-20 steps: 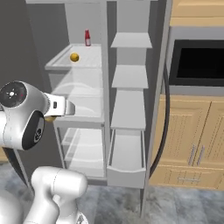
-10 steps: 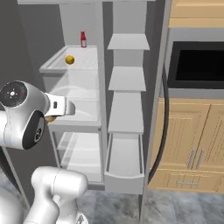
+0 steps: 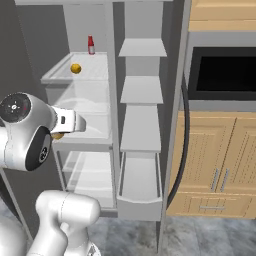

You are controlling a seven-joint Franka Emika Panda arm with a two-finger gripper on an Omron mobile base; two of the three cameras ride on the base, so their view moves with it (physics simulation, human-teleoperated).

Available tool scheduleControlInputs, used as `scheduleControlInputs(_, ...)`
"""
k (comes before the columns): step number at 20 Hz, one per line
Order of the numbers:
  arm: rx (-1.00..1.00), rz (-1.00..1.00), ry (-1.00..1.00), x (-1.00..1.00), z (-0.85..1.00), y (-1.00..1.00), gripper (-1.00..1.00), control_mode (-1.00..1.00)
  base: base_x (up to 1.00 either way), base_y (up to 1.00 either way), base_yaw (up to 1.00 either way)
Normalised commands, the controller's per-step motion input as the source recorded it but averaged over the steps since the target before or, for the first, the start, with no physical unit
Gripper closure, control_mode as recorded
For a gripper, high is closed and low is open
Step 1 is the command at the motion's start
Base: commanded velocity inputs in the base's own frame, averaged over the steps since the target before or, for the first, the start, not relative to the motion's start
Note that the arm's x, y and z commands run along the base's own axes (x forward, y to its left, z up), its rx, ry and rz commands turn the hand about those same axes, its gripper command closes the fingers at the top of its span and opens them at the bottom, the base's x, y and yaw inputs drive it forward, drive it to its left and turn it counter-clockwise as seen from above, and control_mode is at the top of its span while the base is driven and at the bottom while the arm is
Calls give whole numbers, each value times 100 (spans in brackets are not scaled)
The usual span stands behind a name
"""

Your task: Take the lemon and mango from the fridge shelf and place them in the freezer drawer to begin freezing them.

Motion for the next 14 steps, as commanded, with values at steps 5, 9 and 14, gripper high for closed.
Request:
scheduleControlInputs(5,0,-7,15,58,-43,-41,100,-100,0,0,0)
scheduleControlInputs(9,0,-10,28,96,-68,-56,100,-100,0,0,0)
scheduleControlInputs(14,0,-11,27,80,-79,-38,100,-100,0,0,0)
